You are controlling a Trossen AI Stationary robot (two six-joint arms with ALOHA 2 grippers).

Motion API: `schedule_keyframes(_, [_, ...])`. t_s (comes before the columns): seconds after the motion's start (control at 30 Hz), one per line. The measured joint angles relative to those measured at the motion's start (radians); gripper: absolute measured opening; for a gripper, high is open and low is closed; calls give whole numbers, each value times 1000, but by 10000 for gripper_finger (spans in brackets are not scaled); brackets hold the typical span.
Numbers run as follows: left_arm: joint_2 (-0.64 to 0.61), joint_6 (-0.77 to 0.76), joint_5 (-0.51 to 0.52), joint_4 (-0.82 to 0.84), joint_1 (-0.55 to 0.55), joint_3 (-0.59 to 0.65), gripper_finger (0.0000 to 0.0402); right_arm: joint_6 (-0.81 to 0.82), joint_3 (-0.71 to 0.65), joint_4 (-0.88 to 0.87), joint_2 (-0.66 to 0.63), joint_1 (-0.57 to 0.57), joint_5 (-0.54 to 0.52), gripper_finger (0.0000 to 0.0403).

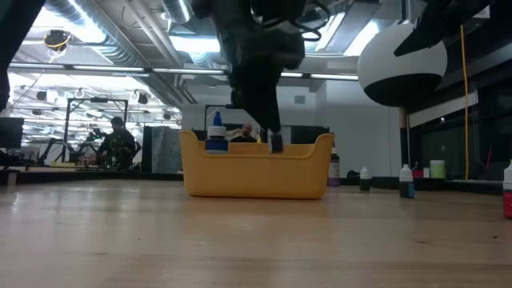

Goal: Pick & Place food coloring
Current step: Put the red food coloring bottle into the yellow bin

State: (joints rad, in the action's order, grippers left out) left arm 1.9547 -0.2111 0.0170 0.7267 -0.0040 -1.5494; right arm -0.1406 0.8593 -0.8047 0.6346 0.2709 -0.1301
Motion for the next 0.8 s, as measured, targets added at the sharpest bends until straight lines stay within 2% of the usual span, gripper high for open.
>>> schedule_keyframes(0.43, [79,15,71,5,8,0,61,0,0,0,0,0,0,34])
schedule_keyframes(0.8, [97,41,60,-5,20,0,61,1,0,0,0,0,0,34])
